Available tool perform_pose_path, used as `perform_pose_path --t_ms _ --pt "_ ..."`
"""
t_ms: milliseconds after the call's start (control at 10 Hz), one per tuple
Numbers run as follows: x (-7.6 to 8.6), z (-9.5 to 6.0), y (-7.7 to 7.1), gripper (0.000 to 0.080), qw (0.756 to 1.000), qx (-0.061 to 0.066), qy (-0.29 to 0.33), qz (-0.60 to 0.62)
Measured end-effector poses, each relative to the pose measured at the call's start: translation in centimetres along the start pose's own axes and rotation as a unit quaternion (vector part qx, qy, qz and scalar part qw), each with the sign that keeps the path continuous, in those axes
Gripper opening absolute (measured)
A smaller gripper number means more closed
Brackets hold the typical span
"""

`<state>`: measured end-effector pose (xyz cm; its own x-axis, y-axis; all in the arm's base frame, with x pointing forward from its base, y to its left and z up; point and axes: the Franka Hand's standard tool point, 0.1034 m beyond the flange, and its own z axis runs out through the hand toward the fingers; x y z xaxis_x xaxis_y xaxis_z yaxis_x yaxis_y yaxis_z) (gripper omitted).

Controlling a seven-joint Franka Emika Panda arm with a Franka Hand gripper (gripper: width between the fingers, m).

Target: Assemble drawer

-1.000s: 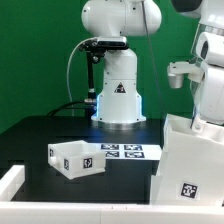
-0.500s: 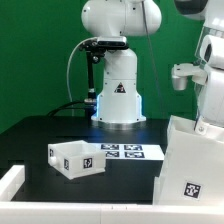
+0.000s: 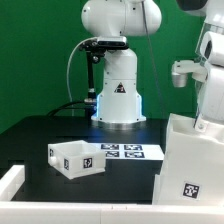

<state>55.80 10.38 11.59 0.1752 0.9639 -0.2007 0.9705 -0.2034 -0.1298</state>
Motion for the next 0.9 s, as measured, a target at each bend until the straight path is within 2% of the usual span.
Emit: perform_pose_path --t_ms 400,800,900 --pt "-1.1 0.2 0.3 0.0038 1.0 0.004 0.005 0.005" --pt "-1.2 0.4 0.3 0.0038 1.0 0.006 0.003 0.005" --pt "-1.3 1.0 0.1 0.0038 1.0 0.007 0.008 -0.024"
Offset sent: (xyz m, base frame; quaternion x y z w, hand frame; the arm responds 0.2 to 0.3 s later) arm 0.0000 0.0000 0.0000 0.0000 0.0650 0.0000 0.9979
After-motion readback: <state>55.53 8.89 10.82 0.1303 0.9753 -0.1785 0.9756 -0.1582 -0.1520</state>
